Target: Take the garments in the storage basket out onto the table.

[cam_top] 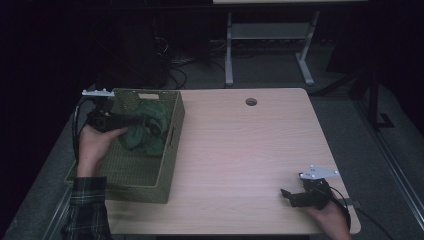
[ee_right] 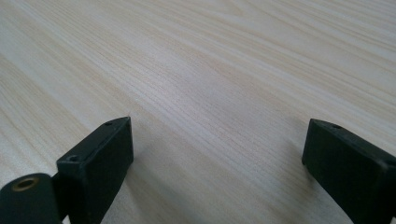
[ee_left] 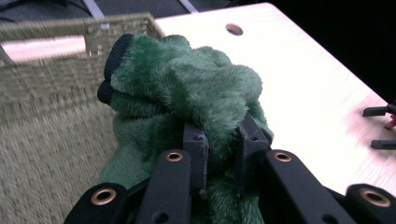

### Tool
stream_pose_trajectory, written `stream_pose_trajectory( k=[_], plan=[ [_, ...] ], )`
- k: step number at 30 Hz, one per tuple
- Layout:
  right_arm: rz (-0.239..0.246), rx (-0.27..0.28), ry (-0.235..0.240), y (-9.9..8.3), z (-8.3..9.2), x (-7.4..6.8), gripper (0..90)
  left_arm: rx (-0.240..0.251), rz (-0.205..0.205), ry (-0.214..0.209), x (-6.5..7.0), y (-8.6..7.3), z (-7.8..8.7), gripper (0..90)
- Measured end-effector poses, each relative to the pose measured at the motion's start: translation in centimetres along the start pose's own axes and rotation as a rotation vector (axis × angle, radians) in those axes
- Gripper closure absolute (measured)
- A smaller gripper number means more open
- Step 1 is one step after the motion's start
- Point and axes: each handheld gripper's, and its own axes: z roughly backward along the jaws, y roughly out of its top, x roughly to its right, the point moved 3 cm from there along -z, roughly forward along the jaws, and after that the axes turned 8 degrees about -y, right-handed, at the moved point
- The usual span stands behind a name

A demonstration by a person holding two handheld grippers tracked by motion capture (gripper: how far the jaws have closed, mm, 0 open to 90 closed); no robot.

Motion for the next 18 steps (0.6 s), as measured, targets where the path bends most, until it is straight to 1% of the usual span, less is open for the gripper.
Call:
stream_pose_trajectory(
  k=[5, 10, 18],
  plan=[
    [0.0, 0.0, 0.0, 0.0, 0.0, 0.0, 8.3, 0.02, -0.035, 0.01, 1.2, 1.8, 1.1, 77.4],
    [-0.001, 0.0, 0.0, 0.0, 0.0, 0.0, 8.3, 0.049, -0.07, 0.013, 2.5, 3.9, 2.3, 77.4],
    [-0.001, 0.0, 0.0, 0.0, 0.0, 0.0, 8.3, 0.07, -0.121, 0.004, 4.6, 6.5, 3.2, 77.5]
  ],
)
